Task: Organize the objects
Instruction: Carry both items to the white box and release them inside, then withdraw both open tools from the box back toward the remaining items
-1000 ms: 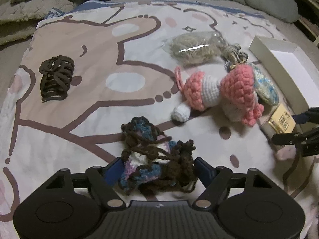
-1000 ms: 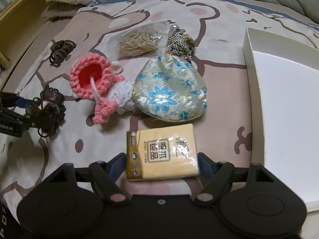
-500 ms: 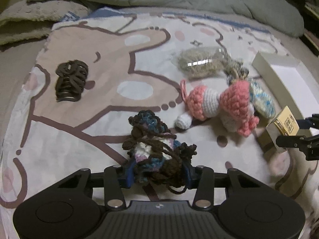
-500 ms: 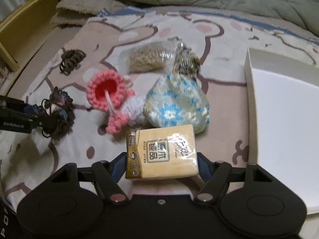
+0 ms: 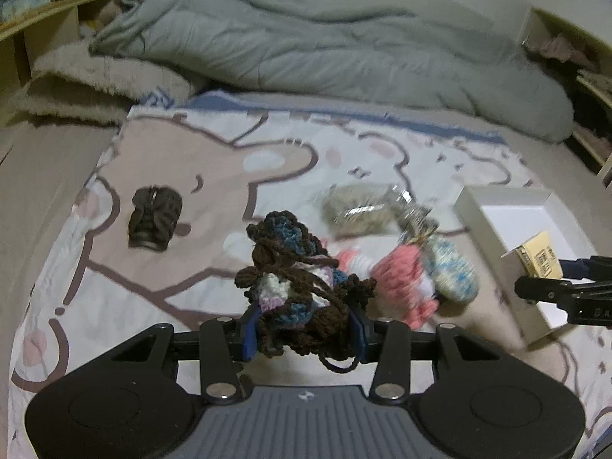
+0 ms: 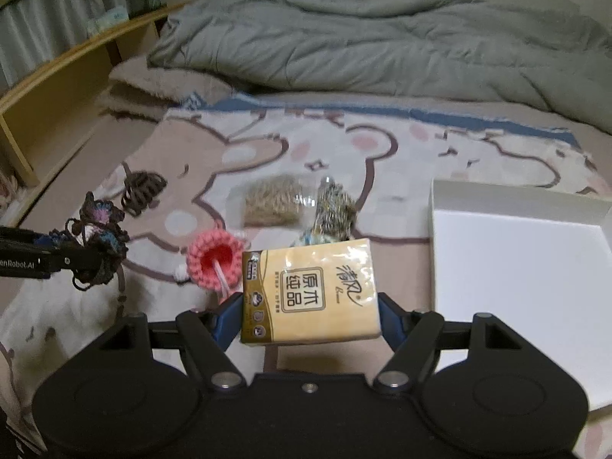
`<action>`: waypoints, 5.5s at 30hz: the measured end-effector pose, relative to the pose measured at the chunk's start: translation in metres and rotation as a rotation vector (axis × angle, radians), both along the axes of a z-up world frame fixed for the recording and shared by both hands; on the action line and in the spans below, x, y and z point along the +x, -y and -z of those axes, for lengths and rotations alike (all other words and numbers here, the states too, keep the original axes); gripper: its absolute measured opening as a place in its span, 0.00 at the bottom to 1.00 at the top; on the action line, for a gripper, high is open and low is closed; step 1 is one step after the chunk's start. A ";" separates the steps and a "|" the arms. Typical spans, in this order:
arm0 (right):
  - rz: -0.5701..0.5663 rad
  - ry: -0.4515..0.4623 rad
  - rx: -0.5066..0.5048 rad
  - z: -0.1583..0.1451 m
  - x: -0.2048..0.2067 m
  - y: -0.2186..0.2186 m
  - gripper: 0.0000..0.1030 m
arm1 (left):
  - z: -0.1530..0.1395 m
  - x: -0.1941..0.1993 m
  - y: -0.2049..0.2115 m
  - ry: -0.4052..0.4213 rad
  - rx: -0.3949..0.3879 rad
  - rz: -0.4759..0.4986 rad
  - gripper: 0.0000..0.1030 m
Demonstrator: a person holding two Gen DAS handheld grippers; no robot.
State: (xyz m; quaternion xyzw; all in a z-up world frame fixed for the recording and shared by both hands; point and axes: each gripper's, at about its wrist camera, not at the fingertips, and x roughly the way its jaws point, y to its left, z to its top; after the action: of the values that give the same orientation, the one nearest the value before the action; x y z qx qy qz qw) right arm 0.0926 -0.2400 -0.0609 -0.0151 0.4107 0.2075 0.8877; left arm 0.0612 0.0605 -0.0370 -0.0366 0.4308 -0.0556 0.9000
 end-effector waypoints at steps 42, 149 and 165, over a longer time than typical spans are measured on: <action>0.301 0.262 0.045 -0.093 0.090 0.116 0.71 | -0.070 0.110 0.199 0.184 -0.205 0.249 0.45; 0.406 0.225 -0.030 -0.058 -0.025 0.154 1.00 | -0.032 0.042 0.176 0.172 -0.058 0.225 1.00; 0.359 0.232 -0.010 -0.046 -0.018 0.127 1.00 | -0.032 0.037 0.130 0.183 -0.009 0.153 1.00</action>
State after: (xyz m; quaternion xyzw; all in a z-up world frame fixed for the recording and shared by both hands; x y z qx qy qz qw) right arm 0.0747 -0.3668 -0.0149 0.0300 0.3029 0.0406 0.9517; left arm 0.0986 -0.0691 -0.0047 -0.0024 0.3482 -0.1295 0.9284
